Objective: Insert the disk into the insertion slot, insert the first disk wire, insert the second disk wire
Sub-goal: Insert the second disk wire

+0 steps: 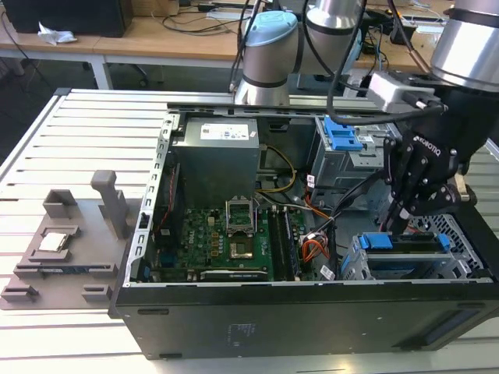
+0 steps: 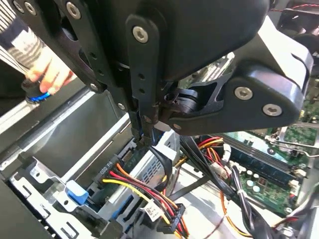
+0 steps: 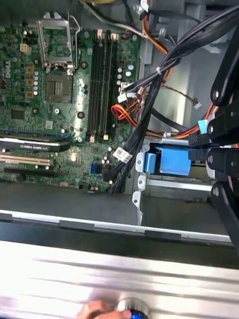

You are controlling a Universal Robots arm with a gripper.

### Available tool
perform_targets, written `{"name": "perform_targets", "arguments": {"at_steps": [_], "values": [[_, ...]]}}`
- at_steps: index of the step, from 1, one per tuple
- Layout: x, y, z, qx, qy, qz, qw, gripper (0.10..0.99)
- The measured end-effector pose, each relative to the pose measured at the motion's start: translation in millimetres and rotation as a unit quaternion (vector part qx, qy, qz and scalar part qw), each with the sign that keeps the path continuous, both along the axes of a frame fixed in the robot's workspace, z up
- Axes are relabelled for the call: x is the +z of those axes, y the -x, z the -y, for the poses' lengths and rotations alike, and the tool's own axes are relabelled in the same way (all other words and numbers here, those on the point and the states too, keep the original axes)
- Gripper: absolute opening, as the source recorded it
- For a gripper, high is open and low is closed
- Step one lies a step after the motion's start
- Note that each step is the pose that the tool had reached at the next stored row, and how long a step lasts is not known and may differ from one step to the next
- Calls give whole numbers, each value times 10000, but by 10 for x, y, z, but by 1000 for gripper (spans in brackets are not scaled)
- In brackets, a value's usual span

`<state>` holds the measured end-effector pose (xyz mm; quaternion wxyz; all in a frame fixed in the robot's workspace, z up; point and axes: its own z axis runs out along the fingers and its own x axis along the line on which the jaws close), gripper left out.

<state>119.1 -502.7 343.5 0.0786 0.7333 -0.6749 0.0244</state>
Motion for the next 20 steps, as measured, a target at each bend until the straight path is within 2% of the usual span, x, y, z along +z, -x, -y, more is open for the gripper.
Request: {"name": "perform_targets", "arguments": {"at_steps": [1, 3, 4, 6, 7, 8, 9, 15, 20], "values": [[0, -3, 59, -1, -72, 0, 10000, 141], [0, -10, 119, 0, -127, -1, 9999, 141], [0, -16, 146, 0, -185, -3, 9998, 141], [0, -27, 156, -1, -291, -5, 9996, 141], [0, -43, 158, -1, -388, -10, 9992, 141], [0, -56, 159, -1, -419, -14, 9991, 141], [0, -72, 162, -1, -436, -18, 9990, 141], [0, -98, 229, -1, -440, -25, 9990, 141], [-1, -137, 230, -1, -463, -33, 9989, 141]]}}
